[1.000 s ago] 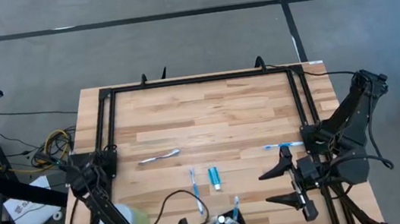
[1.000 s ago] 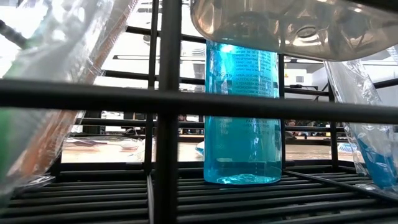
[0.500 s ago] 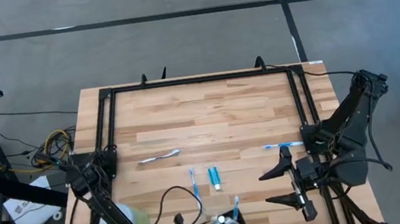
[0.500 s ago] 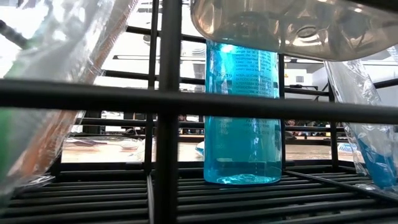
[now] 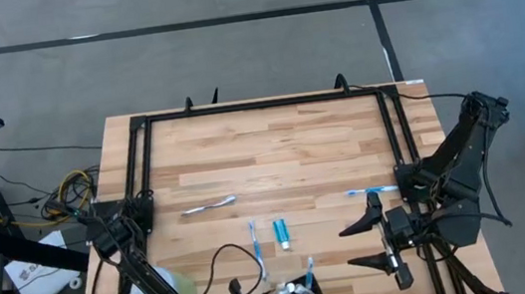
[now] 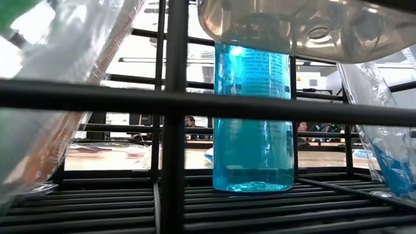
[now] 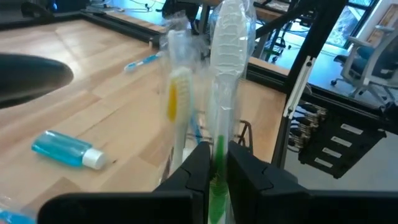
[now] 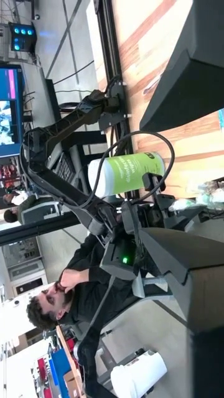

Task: Pick & Place toothbrushing station
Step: Put the green toothbrush into the black wire organizer

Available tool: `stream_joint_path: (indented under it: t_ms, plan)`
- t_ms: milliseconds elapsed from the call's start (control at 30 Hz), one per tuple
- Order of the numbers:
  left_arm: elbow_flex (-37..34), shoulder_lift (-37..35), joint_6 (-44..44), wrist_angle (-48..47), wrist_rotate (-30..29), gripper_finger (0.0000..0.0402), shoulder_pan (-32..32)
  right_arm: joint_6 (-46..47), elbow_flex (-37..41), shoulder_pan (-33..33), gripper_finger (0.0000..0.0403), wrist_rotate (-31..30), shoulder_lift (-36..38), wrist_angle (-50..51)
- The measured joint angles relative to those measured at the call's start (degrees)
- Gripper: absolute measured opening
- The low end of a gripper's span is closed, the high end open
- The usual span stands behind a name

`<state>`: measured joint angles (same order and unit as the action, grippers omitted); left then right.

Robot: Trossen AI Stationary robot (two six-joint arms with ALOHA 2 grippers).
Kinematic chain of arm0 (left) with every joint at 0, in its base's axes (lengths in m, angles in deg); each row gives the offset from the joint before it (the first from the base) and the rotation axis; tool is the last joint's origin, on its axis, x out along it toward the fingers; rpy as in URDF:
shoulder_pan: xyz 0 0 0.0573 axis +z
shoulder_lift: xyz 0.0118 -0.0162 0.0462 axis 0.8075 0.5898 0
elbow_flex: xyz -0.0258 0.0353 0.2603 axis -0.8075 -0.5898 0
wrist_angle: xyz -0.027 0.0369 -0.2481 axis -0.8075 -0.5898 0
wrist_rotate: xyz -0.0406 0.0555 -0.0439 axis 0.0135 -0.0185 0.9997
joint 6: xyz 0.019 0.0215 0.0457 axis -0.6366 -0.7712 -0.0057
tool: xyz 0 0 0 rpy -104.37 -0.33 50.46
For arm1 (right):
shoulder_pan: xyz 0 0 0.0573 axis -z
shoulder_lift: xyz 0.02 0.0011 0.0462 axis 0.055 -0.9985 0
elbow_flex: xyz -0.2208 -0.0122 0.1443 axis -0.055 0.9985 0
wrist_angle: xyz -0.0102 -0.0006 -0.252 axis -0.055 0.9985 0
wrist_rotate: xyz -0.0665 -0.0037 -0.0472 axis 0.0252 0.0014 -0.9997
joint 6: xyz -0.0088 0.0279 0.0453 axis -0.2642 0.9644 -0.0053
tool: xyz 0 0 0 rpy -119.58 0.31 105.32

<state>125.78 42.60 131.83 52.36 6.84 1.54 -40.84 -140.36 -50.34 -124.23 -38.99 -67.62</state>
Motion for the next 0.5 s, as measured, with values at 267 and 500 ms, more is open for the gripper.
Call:
stream_joint_path:
  t_ms: [267,500]
  plan:
    - [-2.39,0.0,1.55,2.04,2.39,0.0024,0.05,0.01,0.0,0.79,0.0256,0.01,0.0,0.48]
    - [-5.35,0.0,1.5,8.35,6.34,0.0043,1.06,0.01,0.0,0.85,0.0256,0.01,0.0,0.75]
